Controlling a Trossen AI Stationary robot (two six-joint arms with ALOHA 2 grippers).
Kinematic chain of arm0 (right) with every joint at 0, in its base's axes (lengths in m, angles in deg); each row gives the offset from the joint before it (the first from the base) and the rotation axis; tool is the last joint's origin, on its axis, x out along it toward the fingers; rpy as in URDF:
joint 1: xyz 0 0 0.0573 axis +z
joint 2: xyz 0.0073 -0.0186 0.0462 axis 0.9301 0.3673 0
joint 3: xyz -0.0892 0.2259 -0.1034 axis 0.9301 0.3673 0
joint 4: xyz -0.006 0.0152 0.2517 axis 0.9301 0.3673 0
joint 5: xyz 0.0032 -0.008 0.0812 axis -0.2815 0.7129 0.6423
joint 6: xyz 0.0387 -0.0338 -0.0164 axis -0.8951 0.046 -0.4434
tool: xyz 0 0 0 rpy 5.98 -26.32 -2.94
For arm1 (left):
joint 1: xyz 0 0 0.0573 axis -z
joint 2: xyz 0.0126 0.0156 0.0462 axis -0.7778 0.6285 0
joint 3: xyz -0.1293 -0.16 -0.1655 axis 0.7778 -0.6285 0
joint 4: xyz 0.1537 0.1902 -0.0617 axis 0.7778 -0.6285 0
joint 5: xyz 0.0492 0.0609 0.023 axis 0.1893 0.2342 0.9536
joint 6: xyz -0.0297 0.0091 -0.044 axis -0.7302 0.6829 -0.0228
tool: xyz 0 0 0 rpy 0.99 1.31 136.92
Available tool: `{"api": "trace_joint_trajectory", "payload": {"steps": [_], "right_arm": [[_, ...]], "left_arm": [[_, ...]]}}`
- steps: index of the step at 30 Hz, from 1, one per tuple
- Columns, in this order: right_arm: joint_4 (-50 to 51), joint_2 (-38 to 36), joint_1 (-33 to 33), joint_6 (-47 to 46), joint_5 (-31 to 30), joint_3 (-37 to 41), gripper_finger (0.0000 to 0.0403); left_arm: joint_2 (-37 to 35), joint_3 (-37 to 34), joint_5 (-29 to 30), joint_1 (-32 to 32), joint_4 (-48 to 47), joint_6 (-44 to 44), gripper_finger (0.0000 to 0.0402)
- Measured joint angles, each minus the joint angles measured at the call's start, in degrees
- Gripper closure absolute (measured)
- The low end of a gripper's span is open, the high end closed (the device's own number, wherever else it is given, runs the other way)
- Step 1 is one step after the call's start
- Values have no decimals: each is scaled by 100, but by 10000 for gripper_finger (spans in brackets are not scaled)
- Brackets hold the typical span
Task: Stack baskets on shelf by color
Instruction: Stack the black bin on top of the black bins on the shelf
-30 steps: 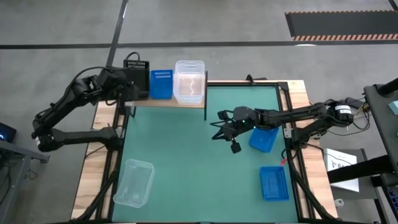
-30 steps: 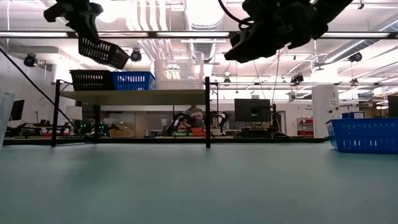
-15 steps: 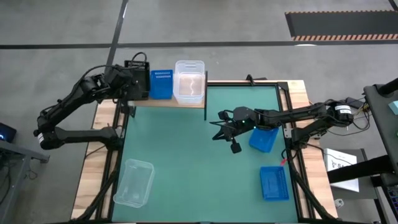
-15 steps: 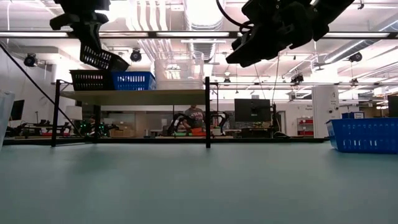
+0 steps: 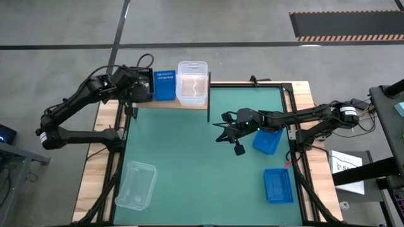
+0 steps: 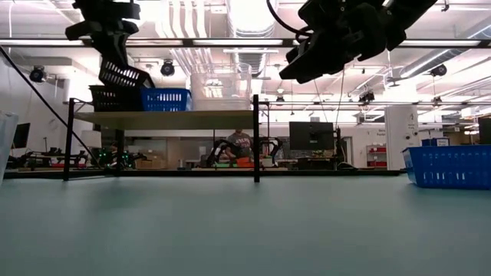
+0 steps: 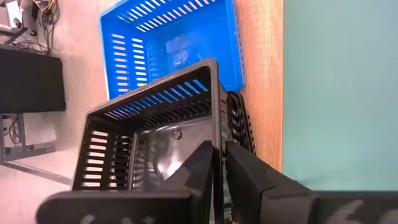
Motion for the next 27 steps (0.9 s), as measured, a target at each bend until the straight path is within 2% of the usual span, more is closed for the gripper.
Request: {"api": "trace_joint_trajectory", "payload": {"steps": [27], "right_arm": [[2, 0, 0, -97, 4, 0, 394]], "left_arm": [[-85, -9, 3, 0, -355, 9, 376]]}}
